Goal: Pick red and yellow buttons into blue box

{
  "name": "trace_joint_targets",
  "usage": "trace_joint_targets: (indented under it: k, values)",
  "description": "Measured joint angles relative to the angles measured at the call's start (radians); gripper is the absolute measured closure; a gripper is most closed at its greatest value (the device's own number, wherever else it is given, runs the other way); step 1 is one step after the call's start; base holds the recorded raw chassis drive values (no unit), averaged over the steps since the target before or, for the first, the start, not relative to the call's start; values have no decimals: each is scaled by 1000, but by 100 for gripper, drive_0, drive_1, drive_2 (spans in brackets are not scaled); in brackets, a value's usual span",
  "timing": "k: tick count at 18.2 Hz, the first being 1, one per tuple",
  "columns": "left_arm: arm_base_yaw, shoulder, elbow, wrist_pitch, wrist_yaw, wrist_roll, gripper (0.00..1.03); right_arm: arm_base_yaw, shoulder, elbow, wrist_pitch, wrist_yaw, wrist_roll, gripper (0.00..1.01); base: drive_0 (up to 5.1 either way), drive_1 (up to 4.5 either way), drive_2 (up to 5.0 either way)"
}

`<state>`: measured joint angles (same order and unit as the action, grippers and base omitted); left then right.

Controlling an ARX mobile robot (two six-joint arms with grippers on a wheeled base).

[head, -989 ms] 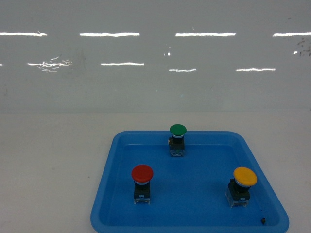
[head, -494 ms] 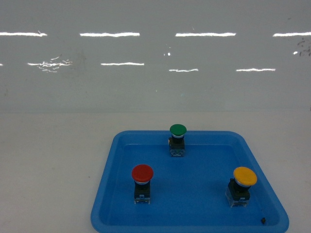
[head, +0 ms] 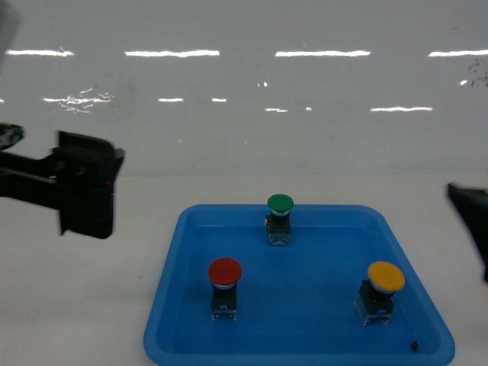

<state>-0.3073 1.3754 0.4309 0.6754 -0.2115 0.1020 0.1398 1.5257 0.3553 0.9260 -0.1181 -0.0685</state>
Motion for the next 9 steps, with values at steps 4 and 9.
trace_joint_targets:
  k: [4, 9]
  values:
    - [-32, 81, 65, -35, -28, 19, 5, 70, 55, 63, -131, -74, -38, 3, 0, 0, 0]
    - [-30, 79, 65, -33, -33, 24, 5, 69, 41, 64, -129, -58, -42, 3, 0, 0, 0]
